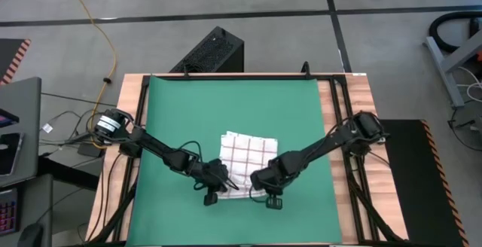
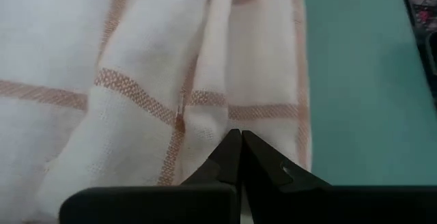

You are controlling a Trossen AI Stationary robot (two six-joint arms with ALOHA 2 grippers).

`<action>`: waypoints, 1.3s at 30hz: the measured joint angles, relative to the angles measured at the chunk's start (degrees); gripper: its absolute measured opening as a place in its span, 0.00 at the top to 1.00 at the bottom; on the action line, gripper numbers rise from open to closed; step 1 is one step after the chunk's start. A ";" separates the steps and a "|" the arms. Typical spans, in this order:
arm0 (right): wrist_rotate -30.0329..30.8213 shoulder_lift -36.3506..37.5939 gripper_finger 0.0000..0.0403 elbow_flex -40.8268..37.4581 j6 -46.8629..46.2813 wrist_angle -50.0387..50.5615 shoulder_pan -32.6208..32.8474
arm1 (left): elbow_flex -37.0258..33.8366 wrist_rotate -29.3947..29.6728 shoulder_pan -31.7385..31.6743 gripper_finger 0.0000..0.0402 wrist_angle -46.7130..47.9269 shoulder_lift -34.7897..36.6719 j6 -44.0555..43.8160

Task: Roll towel
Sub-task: Roll the white stripe towel

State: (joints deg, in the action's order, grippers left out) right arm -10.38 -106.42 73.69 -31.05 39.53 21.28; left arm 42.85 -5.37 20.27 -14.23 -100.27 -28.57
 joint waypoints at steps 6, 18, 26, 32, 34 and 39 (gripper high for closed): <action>-5.43 -0.43 0.95 -1.42 -0.42 -1.54 -3.12 | 0.33 -5.34 0.09 1.00 0.37 4.06 -3.24; -9.46 -0.43 0.95 -1.77 1.60 -2.26 -4.44 | -0.79 14.34 1.17 1.00 4.02 12.78 14.59; -8.73 -0.43 0.95 -1.77 2.43 -2.23 -4.33 | -1.03 12.38 1.48 1.00 -1.91 7.31 13.66; -8.76 -0.43 0.95 -1.77 3.46 -2.23 -4.33 | -1.04 12.98 1.19 1.00 -2.08 1.15 13.90; -9.03 -0.43 0.95 -1.77 3.97 -2.23 -4.35 | -1.02 13.22 0.96 1.00 -2.10 -0.48 13.04; -12.07 -0.32 0.95 -1.77 4.62 -2.23 -4.34 | -0.94 10.17 -0.06 1.00 -1.85 -1.99 10.69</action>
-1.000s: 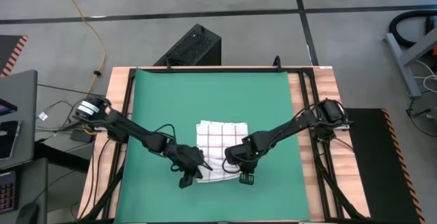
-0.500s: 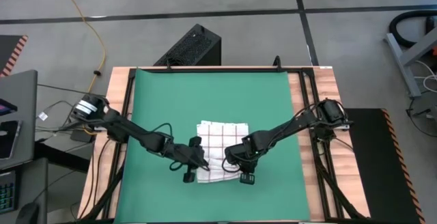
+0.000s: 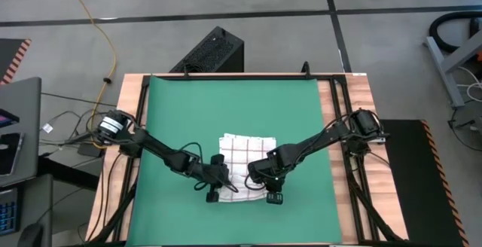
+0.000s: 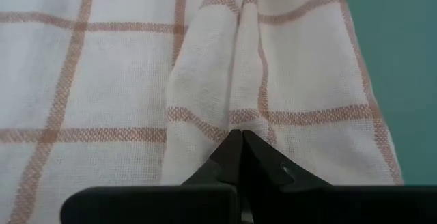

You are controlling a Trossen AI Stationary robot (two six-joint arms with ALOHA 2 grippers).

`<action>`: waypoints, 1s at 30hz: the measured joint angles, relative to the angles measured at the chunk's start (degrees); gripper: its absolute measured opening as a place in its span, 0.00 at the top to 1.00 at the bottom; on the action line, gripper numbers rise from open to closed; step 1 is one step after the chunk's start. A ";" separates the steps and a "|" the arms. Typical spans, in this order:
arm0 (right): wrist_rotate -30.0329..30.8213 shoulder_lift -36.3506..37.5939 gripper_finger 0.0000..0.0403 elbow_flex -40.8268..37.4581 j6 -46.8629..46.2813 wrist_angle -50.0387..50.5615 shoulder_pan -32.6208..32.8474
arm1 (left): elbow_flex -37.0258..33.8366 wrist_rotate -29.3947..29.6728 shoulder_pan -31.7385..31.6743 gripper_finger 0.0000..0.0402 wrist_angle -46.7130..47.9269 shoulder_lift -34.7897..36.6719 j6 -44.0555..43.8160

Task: Roll towel
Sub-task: Roll the white stripe towel

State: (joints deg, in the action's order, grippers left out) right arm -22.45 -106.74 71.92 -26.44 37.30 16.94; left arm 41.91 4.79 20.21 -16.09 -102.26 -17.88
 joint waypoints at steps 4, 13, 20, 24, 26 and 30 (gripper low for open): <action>-1.61 0.95 0.95 0.00 1.46 0.04 -0.68 | 0.00 -2.62 -0.26 1.00 1.33 0.02 -1.12; -0.24 2.48 0.95 -0.33 0.58 0.06 -5.29 | 0.04 -7.06 -0.26 1.00 2.51 0.07 -2.80; -0.19 2.45 0.95 -4.27 0.39 -0.69 -8.38 | 0.04 -7.34 -0.26 1.00 2.74 0.07 -3.40; -0.59 2.43 0.95 -7.64 -0.34 -3.92 -9.74 | 0.02 -8.63 -0.26 1.00 2.69 0.06 -4.34; -0.57 2.41 0.95 -8.44 -0.47 -5.44 -10.12 | 0.00 -9.21 -0.26 1.00 2.52 0.04 -4.40; -1.81 2.73 0.95 -8.76 -2.83 -9.24 -11.07 | -0.02 -10.26 -0.34 1.00 2.64 0.04 -4.34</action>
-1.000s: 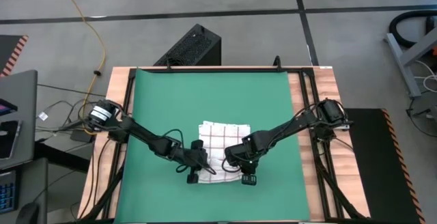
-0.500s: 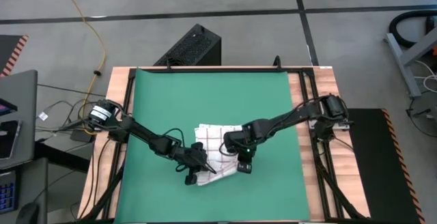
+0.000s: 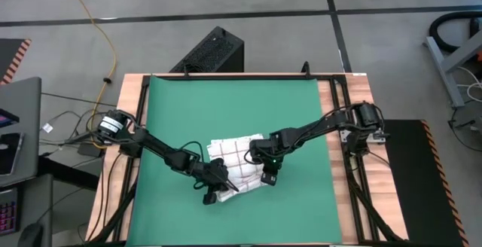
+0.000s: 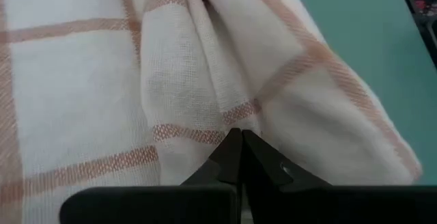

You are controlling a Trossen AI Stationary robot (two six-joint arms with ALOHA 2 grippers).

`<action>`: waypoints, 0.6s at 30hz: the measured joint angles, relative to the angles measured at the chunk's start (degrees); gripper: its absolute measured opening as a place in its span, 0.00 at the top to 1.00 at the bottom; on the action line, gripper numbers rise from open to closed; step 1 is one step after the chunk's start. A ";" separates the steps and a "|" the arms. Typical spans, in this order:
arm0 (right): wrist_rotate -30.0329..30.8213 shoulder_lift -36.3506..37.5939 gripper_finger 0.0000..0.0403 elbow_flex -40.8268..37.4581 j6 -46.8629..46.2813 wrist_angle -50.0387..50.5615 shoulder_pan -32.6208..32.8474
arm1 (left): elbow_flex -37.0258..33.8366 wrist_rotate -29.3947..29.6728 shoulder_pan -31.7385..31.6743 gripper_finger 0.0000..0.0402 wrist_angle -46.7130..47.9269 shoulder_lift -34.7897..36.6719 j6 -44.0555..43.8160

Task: Roll towel
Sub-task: Roll the white stripe towel

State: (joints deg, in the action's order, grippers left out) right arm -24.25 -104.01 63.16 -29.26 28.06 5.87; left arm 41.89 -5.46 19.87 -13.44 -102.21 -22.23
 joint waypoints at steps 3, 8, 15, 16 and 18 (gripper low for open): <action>-0.50 1.69 0.95 0.06 -0.71 -1.77 -0.14 | -0.02 -0.91 -0.24 1.00 0.06 -0.02 -0.06; -0.68 2.33 0.95 0.06 -0.69 -1.07 -0.50 | -0.02 -0.84 -0.25 1.00 0.03 -0.02 0.03; 2.88 1.12 0.95 0.00 -0.91 -0.96 -2.68 | -0.04 -1.76 -0.63 1.00 0.01 -0.04 0.08; 3.27 0.60 0.95 0.08 -0.89 -1.41 -3.01 | -0.04 -1.78 -0.63 1.00 0.07 -0.04 0.08; 4.44 -0.03 0.95 0.09 -0.87 -0.87 -3.53 | -0.04 -1.77 -0.63 1.00 0.07 -0.04 0.06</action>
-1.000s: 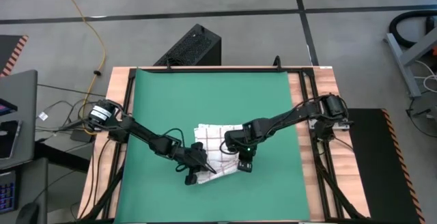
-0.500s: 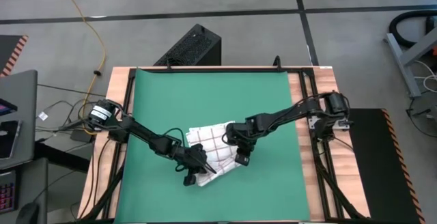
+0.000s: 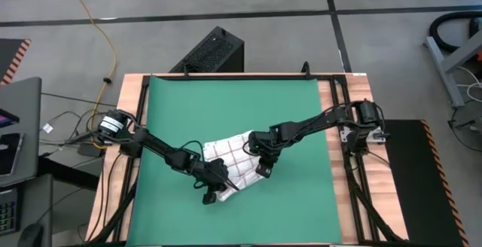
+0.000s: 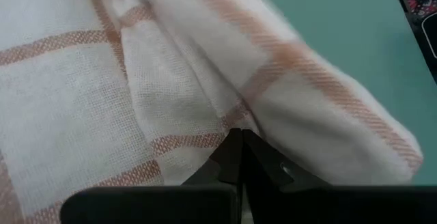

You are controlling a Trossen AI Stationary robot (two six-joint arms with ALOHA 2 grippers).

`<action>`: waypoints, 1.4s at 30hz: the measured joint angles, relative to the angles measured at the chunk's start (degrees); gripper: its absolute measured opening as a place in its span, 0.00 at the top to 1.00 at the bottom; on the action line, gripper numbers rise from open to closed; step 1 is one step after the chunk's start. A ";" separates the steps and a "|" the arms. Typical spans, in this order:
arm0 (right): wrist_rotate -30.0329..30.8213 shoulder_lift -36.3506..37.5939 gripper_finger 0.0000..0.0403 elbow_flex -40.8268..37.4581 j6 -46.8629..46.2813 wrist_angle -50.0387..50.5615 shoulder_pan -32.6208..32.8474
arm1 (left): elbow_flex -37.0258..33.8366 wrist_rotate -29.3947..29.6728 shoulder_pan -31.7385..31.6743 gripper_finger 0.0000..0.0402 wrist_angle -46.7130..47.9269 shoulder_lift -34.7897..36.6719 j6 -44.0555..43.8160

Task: Roll towel
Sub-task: Roll the white stripe towel

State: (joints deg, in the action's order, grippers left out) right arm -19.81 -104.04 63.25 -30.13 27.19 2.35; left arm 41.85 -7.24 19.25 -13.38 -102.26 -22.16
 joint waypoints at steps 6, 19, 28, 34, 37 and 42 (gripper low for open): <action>1.15 -3.14 0.95 0.26 -1.68 -0.61 -0.63 | -0.08 0.10 0.00 1.00 2.83 1.98 -1.31; 3.07 -3.81 0.95 0.06 -2.49 -3.14 -0.45 | -0.22 9.72 1.89 1.00 13.03 22.68 -0.35; 4.44 -3.90 0.95 0.00 -2.38 -4.25 -0.08 | 5.63 14.26 4.92 1.00 11.36 17.03 12.99; 5.18 -3.92 0.95 0.02 -1.92 -4.99 -0.11 | 14.77 11.02 5.44 1.00 18.72 9.39 21.16; 5.14 -3.92 0.95 0.00 -1.78 -5.21 -0.17 | 18.59 10.98 5.57 1.00 23.59 6.57 24.15; 5.14 -3.94 0.95 -0.02 -1.51 -5.32 -0.17 | 18.69 11.86 5.57 1.00 27.63 4.46 22.97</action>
State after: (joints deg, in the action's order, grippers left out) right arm -14.68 -107.98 63.22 -31.64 21.87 2.17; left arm 60.53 4.62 24.82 14.25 -97.80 0.80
